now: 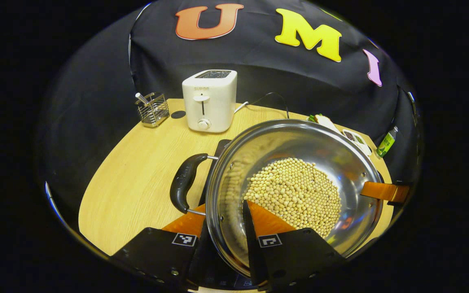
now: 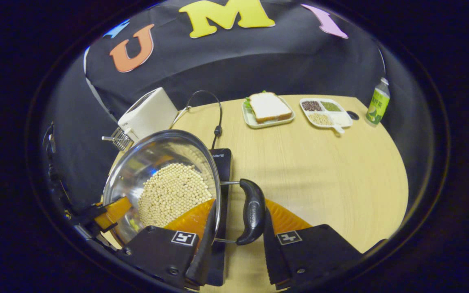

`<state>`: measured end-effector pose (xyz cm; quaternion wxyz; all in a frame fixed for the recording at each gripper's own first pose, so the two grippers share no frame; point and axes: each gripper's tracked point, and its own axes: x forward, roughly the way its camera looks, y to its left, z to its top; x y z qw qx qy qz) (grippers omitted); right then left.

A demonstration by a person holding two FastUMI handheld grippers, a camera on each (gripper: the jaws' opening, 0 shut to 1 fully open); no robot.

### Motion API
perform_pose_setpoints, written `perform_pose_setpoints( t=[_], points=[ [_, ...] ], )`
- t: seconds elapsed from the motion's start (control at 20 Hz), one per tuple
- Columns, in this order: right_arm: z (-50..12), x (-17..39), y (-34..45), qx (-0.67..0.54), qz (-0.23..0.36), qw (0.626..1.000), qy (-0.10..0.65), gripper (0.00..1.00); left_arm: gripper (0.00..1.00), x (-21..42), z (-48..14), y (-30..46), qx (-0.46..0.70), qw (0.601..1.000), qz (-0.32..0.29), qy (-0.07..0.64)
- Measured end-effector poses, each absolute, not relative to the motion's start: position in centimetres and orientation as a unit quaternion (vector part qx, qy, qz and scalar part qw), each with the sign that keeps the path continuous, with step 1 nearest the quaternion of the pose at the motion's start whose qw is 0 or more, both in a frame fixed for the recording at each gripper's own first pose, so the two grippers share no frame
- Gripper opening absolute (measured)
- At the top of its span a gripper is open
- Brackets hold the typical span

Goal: First push the handle of the pot to place it horizontally, then grasp the pot with both hands and set it on the induction cooktop.

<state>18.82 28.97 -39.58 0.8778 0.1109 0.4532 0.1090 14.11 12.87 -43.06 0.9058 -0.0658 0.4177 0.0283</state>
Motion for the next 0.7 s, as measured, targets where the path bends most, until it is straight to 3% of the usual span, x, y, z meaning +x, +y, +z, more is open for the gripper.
perform_pose_setpoints(
  t=[0.3, 0.35, 0.4, 0.45, 0.55, 0.6, 0.7],
  points=[
    [-39.4, 18.8, 28.8, 0.112, 0.109, 0.883, 0.442, 0.55, 0.40, 13.8, -43.5, 13.5, -0.059, 0.903, 0.040, 0.423],
    [-39.4, 18.8, 28.7, 0.111, 0.109, 0.883, 0.442, 0.56, 0.37, 13.7, -43.6, 13.7, -0.059, 0.903, 0.042, 0.423],
    [-39.4, 19.0, 28.7, 0.113, 0.110, 0.884, 0.440, 0.55, 0.28, 13.8, -43.5, 13.7, -0.058, 0.904, 0.043, 0.421],
    [-39.4, 18.9, 28.7, 0.113, 0.111, 0.884, 0.440, 0.56, 0.35, 13.6, -43.5, 13.8, -0.058, 0.903, 0.043, 0.423],
    [-39.4, 18.9, 28.5, 0.099, 0.114, 0.889, 0.431, 0.58, 0.35, 13.5, -43.3, 14.0, -0.056, 0.904, 0.040, 0.421],
    [-38.7, 19.2, 28.2, 0.085, 0.114, 0.898, 0.416, 0.62, 0.35, 13.7, -43.3, 14.2, -0.056, 0.907, 0.044, 0.415],
    [-37.1, 20.0, 27.8, 0.065, 0.113, 0.916, 0.381, 0.77, 0.46, 13.3, -42.8, 14.2, -0.063, 0.909, 0.047, 0.410]
  ],
)
